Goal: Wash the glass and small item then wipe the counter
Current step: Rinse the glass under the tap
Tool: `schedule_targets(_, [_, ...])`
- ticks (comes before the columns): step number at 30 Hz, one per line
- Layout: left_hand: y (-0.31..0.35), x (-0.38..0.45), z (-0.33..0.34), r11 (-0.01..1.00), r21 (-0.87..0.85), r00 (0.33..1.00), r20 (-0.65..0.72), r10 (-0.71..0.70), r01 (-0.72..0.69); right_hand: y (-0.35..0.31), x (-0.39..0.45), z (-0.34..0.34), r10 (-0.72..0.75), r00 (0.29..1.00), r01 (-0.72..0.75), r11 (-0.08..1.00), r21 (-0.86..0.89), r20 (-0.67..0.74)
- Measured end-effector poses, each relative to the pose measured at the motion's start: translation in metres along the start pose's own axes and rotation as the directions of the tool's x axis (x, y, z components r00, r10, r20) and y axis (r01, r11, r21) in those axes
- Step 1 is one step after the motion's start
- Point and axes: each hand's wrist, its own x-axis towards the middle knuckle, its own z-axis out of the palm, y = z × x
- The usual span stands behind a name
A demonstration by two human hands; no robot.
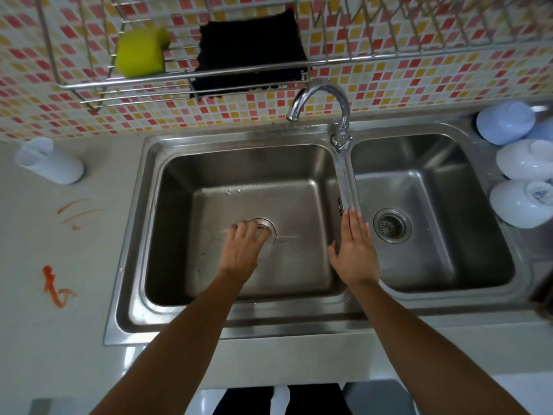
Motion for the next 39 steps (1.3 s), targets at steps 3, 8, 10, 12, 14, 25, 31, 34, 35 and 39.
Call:
schedule_targets(3, [-0.013, -0.010, 0.003, 0.976, -0.212, 0.998, 0.063, -0.028, 0.040, -0.001, -0.001, -0.002, -0.006, 1.000, 0.006, 1.000, -0.019, 0.014])
schedule_targets(8, [-0.027, -0.037, -0.009, 0.740, -0.637, 0.972, 0.070, -0.224, 0.216, -0.013, -0.016, 0.001, -0.020, 1.000, 0.020, 1.000, -0.007, 0.011])
schedule_targets(10, [-0.028, -0.050, -0.018, 0.651, -0.717, 0.949, 0.050, -0.310, 0.250, -0.031, -0.027, 0.004, -0.016, 1.000, 0.015, 0.999, 0.039, 0.014])
schedule_targets(12, [-0.031, -0.061, -0.023, 0.595, -0.752, 0.928, 0.058, -0.369, 0.284, -0.047, -0.032, 0.007, -0.029, 1.000, 0.029, 0.996, 0.083, 0.005])
schedule_targets(14, [-0.035, -0.073, -0.025, 0.548, -0.782, 0.903, 0.045, -0.427, 0.298, -0.059, -0.035, 0.007, -0.060, 0.998, 0.058, 0.994, 0.093, 0.017])
schedule_targets(25, [-0.106, -0.149, -0.032, 0.335, -0.894, 0.671, -0.053, -0.739, 0.298, -0.151, -0.044, -0.007, -0.251, 0.965, 0.243, 0.965, 0.099, 0.080])
schedule_targets(31, [-0.173, -0.195, -0.041, 0.250, -0.921, 0.572, -0.038, -0.819, 0.298, -0.235, -0.042, -0.006, -0.355, 0.935, 0.347, 0.926, 0.151, 0.027])
schedule_targets(34, [-0.215, -0.222, -0.040, 0.225, -0.928, 0.527, -0.037, -0.849, 0.298, -0.288, -0.041, -0.006, -0.381, 0.925, 0.375, 0.904, 0.206, -0.015])
schedule_targets(35, [-0.230, -0.231, -0.037, 0.223, -0.924, 0.512, -0.035, -0.858, 0.310, -0.309, -0.041, -0.006, -0.389, 0.921, 0.383, 0.893, 0.235, -0.021])
schedule_targets(39, [-0.292, -0.264, -0.017, 0.193, -0.913, 0.463, -0.005, -0.886, 0.360, -0.390, -0.043, -0.001, -0.440, 0.896, 0.438, 0.852, 0.288, -0.062])
